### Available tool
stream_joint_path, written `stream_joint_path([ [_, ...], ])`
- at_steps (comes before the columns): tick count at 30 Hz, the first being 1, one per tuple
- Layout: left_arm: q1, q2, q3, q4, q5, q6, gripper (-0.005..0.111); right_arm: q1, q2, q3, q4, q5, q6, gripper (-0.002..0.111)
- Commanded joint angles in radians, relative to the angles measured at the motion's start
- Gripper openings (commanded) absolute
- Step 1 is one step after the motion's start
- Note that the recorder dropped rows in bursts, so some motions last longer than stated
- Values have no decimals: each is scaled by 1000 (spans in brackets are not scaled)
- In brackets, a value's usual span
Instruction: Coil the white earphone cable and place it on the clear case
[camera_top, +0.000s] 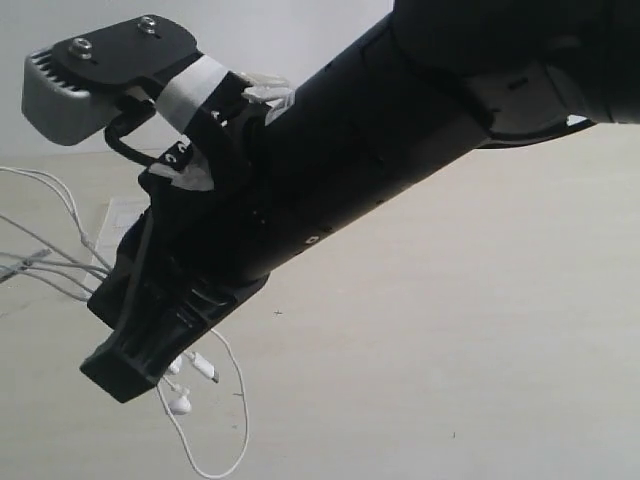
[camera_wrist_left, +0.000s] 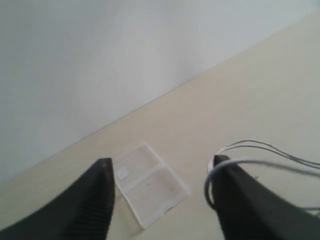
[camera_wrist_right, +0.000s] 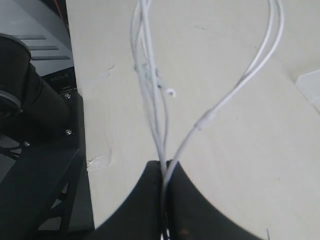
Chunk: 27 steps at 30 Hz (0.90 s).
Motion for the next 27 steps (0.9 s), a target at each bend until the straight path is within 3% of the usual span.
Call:
stream_joint_path([
  [1, 2, -18, -2, 21, 32, 22, 34, -3, -14, 3, -12, -5, 9, 0],
  [6, 2, -18, -2, 74, 92, 25, 2, -3, -25, 3, -15, -9, 9, 0],
  [11, 2, -18, -2, 110, 96, 20, 1, -3, -31, 3, -20, -5, 20, 0],
  [13, 2, -18, -2, 119, 96, 22, 8, -3, -35, 3, -20, -3, 20, 0],
  [19, 2, -18, -2, 119, 123, 28, 53, -3, -48, 3, -20, -9, 20, 0],
  [27, 2, -18, -2, -1, 246, 28, 57, -3, -46, 3, -20, -20, 20, 0],
])
